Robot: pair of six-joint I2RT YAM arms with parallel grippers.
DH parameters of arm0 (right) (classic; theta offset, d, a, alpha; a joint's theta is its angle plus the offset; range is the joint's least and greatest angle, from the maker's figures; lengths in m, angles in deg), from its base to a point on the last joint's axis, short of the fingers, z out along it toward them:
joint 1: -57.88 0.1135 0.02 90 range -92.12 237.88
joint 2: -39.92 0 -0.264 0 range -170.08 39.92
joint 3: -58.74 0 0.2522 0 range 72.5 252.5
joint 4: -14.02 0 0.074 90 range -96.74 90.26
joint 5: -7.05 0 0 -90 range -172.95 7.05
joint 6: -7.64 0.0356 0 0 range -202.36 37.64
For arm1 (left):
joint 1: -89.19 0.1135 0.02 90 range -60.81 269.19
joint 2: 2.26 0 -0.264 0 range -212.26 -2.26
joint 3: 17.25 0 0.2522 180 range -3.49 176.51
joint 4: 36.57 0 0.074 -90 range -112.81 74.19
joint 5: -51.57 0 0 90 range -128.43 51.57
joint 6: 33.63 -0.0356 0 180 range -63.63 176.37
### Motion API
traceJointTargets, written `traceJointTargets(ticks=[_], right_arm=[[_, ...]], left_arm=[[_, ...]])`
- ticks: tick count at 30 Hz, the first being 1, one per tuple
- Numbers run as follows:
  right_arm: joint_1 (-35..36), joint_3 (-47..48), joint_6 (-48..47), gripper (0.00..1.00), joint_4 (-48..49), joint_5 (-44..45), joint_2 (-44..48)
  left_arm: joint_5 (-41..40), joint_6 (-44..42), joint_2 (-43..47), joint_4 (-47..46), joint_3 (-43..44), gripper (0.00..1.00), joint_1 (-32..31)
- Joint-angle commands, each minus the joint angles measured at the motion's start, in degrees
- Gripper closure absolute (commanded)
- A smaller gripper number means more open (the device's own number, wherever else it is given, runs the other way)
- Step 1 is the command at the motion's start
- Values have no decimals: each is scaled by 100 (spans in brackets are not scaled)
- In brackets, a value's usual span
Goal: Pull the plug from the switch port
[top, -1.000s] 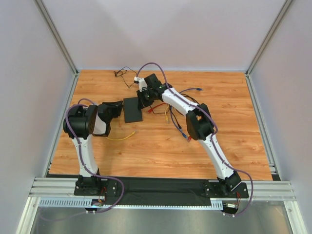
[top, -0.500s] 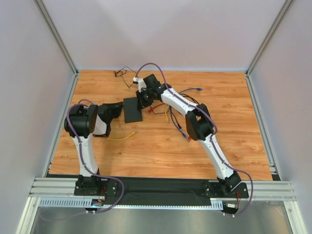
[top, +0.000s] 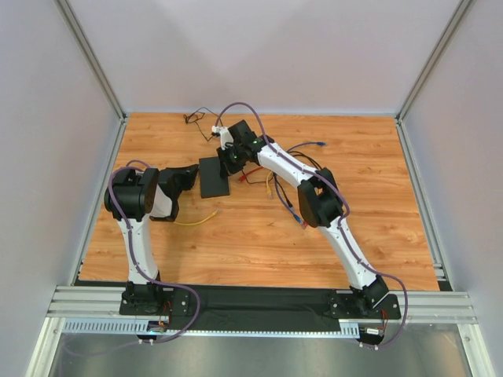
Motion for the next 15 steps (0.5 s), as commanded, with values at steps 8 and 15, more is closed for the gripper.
traceJointTargets(ticks=[8, 15], right_arm=[[107, -354, 874, 99, -467, 944, -310], [45, -635, 1683, 100, -389, 1287, -275]], left_arm=[[-65, -496, -22, 94, -131, 100, 164], [-100, -611, 22, 103, -167, 100, 366]])
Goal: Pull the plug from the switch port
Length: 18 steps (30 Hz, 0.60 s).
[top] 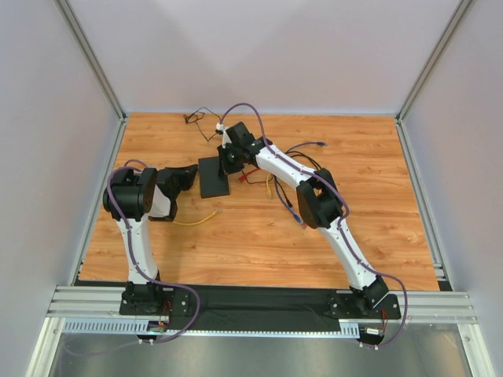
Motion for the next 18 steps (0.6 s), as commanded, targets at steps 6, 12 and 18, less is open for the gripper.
traceJointTargets(ticks=[6, 12, 18], right_arm=[[-104, -549, 789, 100, -574, 796, -285], [-77, -285, 825, 100, -723, 699, -408], [-25, -365, 263, 98, -196, 321, -75]], left_arm=[[-132, -352, -104, -137, -180, 100, 536], [-264, -888, 283, 689, 31, 100, 554], [87, -906, 345, 698, 93, 100, 352]])
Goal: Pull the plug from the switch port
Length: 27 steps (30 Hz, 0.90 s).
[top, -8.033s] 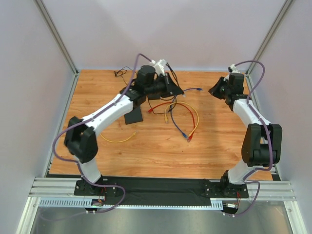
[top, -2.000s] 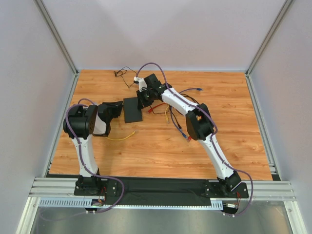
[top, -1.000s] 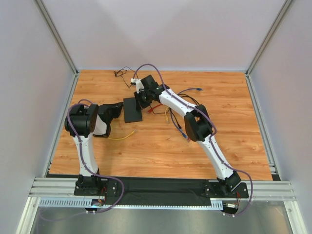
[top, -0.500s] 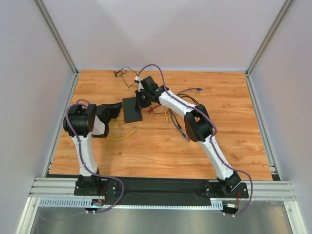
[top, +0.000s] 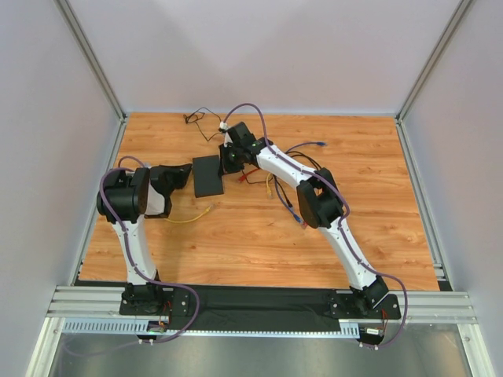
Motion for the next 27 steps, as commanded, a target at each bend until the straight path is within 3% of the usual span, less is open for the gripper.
traceJointTargets(ticks=[1, 5, 13, 21, 27], right_arm=[[4, -201, -598, 97, -393, 194, -105], [-23, 36, -1187, 95, -401, 106, -70], [-128, 309, -1469, 91, -682, -289, -245], [-128, 713, -1417, 86, -709, -781, -483], [-137, 713, -1268, 89, -691, -869, -544]], left_arm=[[-144, -434, 126, 189, -38, 100, -85], [-12, -592, 345, 399, -152, 100, -270], [278, -575, 337, 321, -284, 100, -516], [427, -504, 135, 22, -320, 100, -683], [348, -531, 152, 22, -381, 100, -719]])
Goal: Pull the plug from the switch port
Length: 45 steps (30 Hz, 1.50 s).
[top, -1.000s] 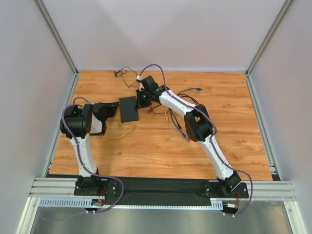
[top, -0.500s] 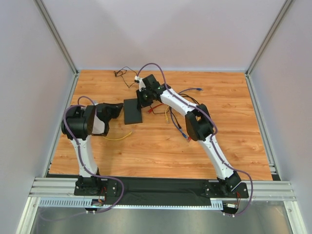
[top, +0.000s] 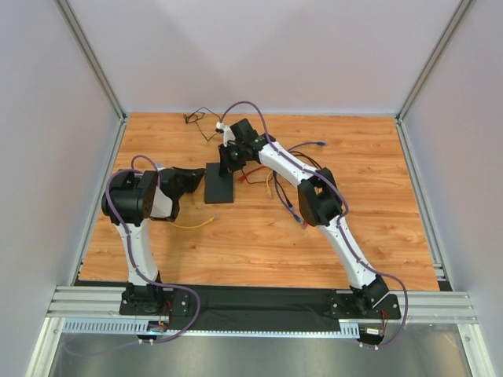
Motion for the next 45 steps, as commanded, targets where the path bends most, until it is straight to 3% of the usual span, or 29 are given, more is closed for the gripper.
traceJointTargets(ticks=[1, 13, 20, 26, 39, 45], right_arm=[[5, 147, 20, 89, -219, -87, -312], [-12, 429, 415, 89, -210, -35, -568], [23, -87, 1187, 96, -633, 1397, -410], [-12, -187, 1707, 100, -702, 1740, -357], [-83, -160, 1945, 100, -720, 1434, -506], [-74, -195, 1603, 97, -378, 898, -349]], left_arm=[[169, -371, -29, 20, -156, 100, -107], [301, -222, -116, -270, -279, 100, -80], [318, 147, -354, -507, -122, 100, 25], [239, 376, -346, -596, -130, 100, 183], [274, 236, -187, -148, -34, 100, 755], [476, -483, 576, 572, 2, 100, 641]])
